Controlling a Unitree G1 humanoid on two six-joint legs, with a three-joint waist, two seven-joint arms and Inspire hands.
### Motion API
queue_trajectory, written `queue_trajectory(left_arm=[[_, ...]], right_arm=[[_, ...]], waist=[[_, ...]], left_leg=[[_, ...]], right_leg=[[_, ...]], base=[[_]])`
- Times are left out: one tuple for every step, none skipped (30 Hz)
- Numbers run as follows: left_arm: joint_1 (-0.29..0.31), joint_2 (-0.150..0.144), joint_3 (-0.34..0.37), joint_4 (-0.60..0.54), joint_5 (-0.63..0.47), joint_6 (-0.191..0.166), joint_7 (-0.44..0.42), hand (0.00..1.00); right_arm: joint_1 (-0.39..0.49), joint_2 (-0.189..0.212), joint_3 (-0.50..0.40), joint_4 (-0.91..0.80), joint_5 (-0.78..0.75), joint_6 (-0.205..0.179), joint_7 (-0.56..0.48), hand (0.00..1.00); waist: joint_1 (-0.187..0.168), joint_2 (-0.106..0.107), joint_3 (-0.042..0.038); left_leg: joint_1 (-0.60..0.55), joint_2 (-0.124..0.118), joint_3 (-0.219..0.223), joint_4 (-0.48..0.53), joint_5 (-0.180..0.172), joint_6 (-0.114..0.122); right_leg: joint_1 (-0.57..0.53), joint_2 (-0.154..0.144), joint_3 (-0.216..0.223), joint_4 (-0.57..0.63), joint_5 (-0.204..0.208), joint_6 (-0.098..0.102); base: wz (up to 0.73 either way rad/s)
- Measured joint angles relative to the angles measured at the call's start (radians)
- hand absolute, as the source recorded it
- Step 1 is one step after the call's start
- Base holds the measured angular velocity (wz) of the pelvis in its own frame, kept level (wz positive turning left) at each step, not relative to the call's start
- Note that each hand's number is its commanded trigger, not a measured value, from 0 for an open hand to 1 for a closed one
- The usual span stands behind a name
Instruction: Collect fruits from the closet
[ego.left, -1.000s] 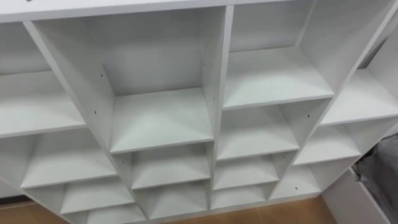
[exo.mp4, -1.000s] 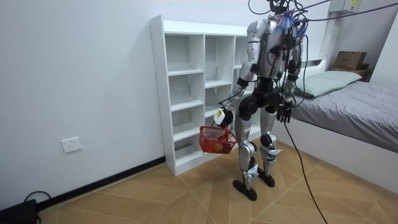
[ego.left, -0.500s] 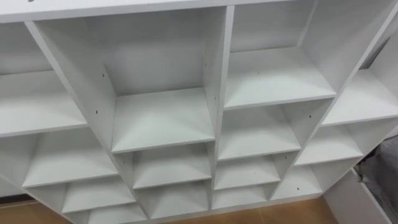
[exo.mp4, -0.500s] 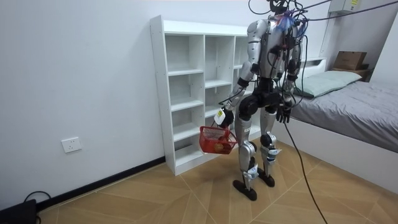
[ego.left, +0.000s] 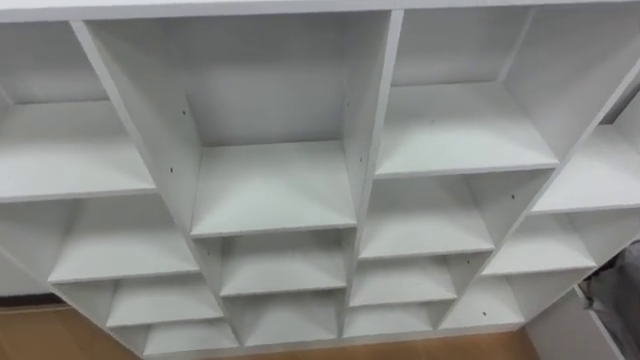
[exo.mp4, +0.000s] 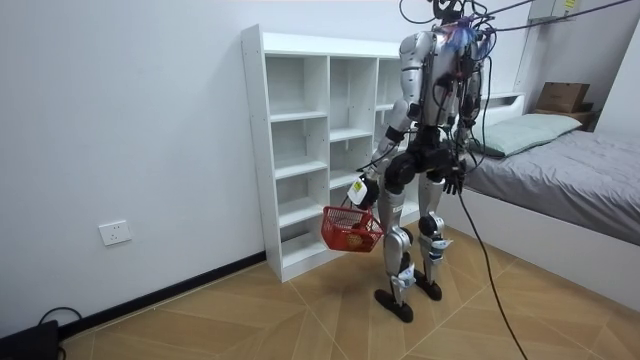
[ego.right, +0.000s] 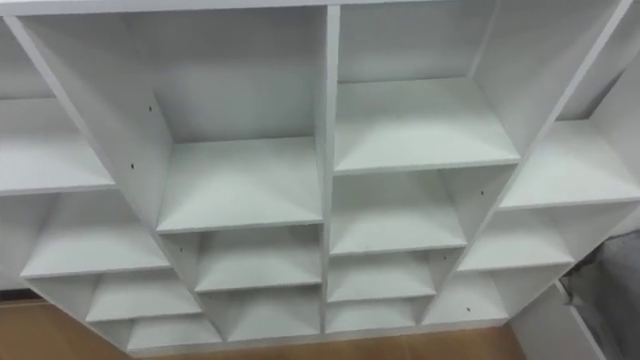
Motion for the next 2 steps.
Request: queue_trajectory(left_arm=[[0.000, 0.000, 0.002, 0.000, 0.003, 0.001, -0.003, 1.00], [0.000, -0.001, 0.010, 0.000, 0.016, 0.003, -0.010, 1.00]], right_arm=[[0.000, 0.000, 0.000, 0.000, 0.000, 0.000, -0.002, 0.00], [-0.003, 0.000, 0.000, 0.000, 0.000, 0.000, -0.006, 0.00]], waist=[[0.000, 0.000, -0.0001], [0.000, 0.000, -0.0001]], left_leg=[[-0.001, 0.000, -0.002, 0.001, 0.000, 0.000], [-0.005, -0.001, -0.007, 0.004, 0.000, 0.000]], right_leg=[[0.000, -0.001, -0.003, 0.000, 0.000, 0.000], [0.000, -0.002, -0.005, 0.000, 0.000, 0.000]], base=[[0.14], [0.07]])
